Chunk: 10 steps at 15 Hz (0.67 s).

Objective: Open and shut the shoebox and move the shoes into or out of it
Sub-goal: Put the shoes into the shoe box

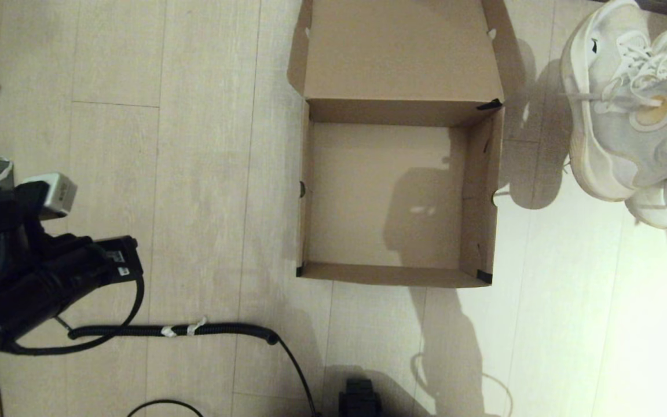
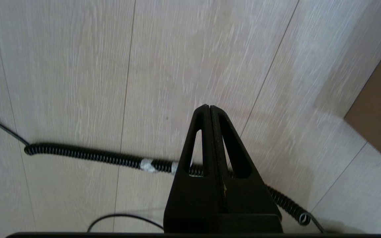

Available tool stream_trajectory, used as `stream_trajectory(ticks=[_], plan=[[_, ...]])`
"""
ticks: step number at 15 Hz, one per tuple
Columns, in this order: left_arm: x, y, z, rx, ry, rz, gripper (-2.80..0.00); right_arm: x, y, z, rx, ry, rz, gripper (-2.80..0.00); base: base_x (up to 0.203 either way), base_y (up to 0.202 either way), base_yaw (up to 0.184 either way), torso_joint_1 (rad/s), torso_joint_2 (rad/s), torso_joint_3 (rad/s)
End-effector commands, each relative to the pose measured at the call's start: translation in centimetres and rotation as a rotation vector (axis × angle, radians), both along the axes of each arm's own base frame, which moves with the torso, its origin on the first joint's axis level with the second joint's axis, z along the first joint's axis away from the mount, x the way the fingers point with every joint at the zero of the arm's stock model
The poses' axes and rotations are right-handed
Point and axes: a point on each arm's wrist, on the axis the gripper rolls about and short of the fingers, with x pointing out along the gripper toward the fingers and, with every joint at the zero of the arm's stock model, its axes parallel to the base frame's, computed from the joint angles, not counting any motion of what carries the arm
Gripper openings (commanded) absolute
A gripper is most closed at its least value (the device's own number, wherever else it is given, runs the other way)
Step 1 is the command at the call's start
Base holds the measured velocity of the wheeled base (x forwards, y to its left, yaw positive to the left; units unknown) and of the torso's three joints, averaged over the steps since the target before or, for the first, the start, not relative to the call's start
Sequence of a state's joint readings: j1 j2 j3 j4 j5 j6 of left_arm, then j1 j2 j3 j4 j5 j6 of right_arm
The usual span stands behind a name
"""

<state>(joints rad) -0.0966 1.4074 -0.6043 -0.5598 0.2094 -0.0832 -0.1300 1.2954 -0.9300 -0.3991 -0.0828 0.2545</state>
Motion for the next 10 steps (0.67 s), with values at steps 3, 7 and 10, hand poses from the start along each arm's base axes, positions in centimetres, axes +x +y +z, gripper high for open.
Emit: stream_trajectory(ticks=[3, 7, 10], plan=[[-0.2, -1.0, -1.1, 0.004, 0.040, -0.040, -2.80, -7.5, 2.5, 2.8, 0.010, 0.024, 0.116, -2.80, 0.000, 0.000, 0.000, 0.000, 0.00, 0.000], [0.3, -2.5, -1.7, 0.018, 0.066, -0.079, -2.80, -8.8, 4.3, 2.6, 0.035, 0.060, 0.263, -2.80, 0.000, 0.000, 0.000, 0.000, 0.00, 0.000], [1.6, -4.9, -2.0, 0.040, 0.075, -0.107, -2.80, -9.0, 6.1, 2.2, 0.101, 0.087, 0.405, -2.80, 0.000, 0.000, 0.000, 0.000, 0.00, 0.000]])
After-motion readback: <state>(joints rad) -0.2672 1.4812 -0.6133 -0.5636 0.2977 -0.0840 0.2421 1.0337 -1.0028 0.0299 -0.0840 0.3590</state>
